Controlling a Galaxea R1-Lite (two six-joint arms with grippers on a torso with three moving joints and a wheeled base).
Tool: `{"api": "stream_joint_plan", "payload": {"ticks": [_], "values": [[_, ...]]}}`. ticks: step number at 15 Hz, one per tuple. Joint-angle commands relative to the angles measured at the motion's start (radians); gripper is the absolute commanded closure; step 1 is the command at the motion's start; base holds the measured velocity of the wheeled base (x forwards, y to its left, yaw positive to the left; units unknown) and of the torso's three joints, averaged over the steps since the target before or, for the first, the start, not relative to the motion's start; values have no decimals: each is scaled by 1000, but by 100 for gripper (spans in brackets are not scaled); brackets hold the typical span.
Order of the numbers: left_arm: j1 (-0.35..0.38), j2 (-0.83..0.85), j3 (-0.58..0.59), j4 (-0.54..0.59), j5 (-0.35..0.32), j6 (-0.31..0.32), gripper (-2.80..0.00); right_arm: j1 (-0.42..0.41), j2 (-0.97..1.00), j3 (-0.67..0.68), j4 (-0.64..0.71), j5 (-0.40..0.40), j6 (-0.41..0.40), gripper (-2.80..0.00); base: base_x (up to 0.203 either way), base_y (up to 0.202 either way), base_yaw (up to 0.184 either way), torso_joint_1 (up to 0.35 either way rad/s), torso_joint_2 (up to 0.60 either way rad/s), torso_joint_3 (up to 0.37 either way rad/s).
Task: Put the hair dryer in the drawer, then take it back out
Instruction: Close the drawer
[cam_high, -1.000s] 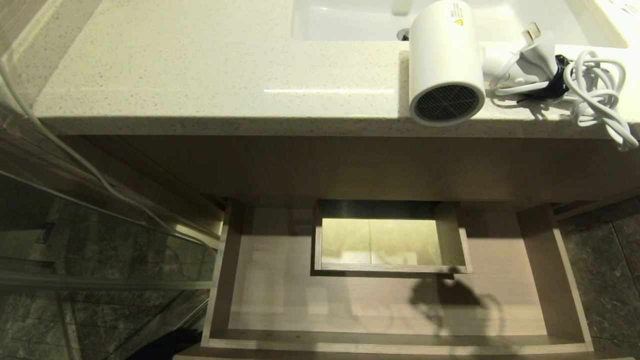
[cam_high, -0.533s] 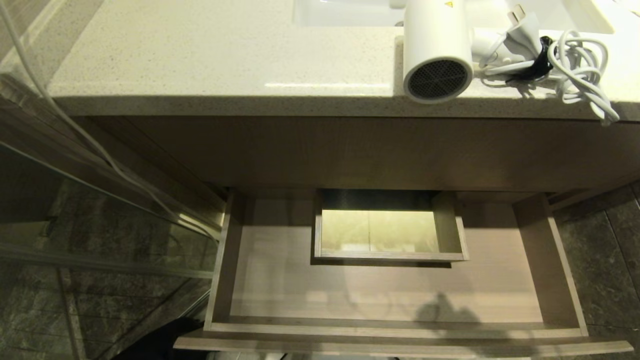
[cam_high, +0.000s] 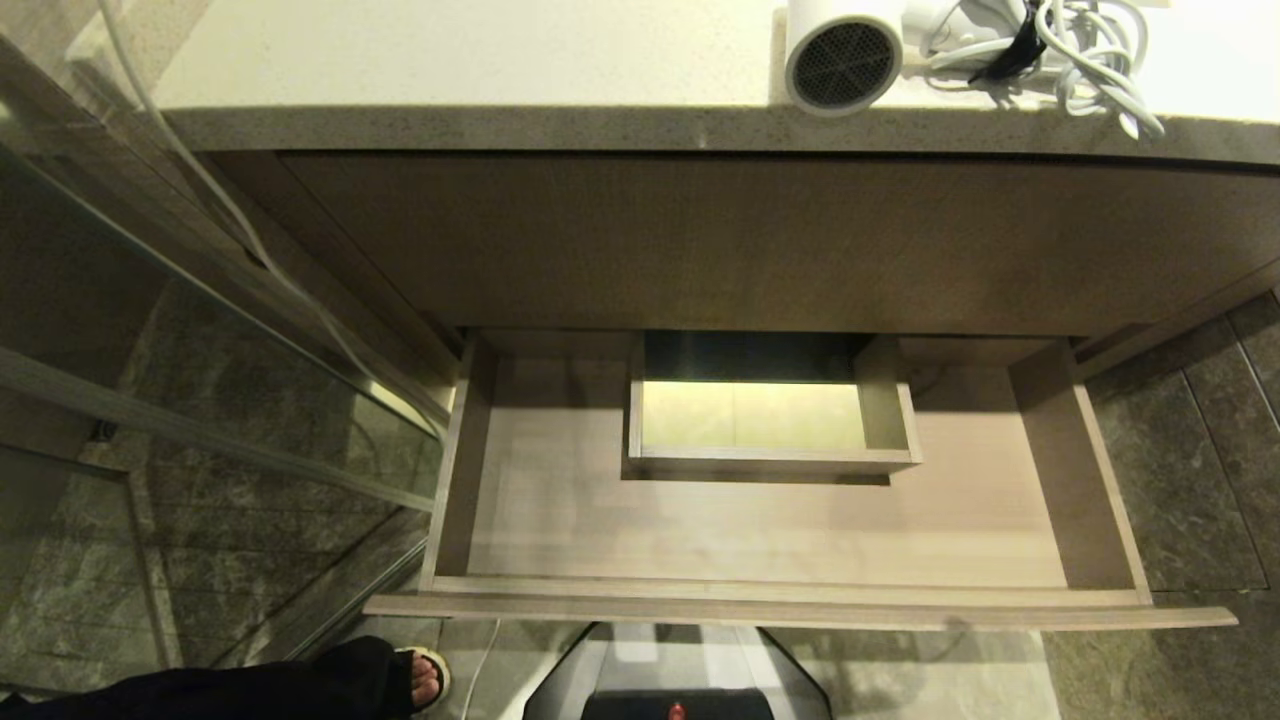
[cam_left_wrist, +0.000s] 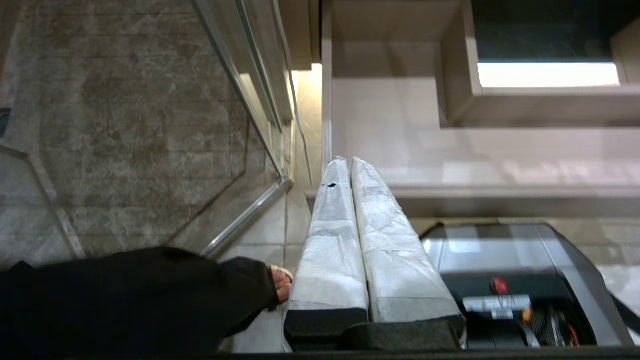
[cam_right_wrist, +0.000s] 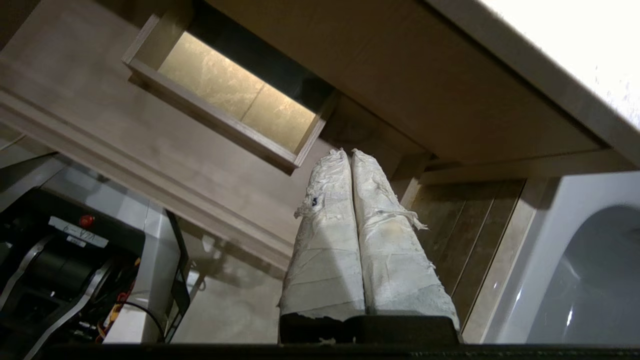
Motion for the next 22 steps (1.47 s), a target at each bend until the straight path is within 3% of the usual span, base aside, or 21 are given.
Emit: {"api": "stream_joint_plan", "payload": {"ticks": [1,7,12,22], "values": [[0,0,2,0,0,0,0,-3,-29,32,1,1,-2,0,0,0,0,-269,-103,-366],[0,0,2,0,0,0,0,-17,-32,57,-17,-1,-2,0,0,0,0,-244,-133,-372],[0,0,2,0,0,0,0,-23,-46,77,-19,-1,-2,0,0,0,0,-321,332,-1],[1,0,2,0,0,0,0,-24,-58,101,-22,-1,-2,0,0,0,0,-53,401,348]]}}
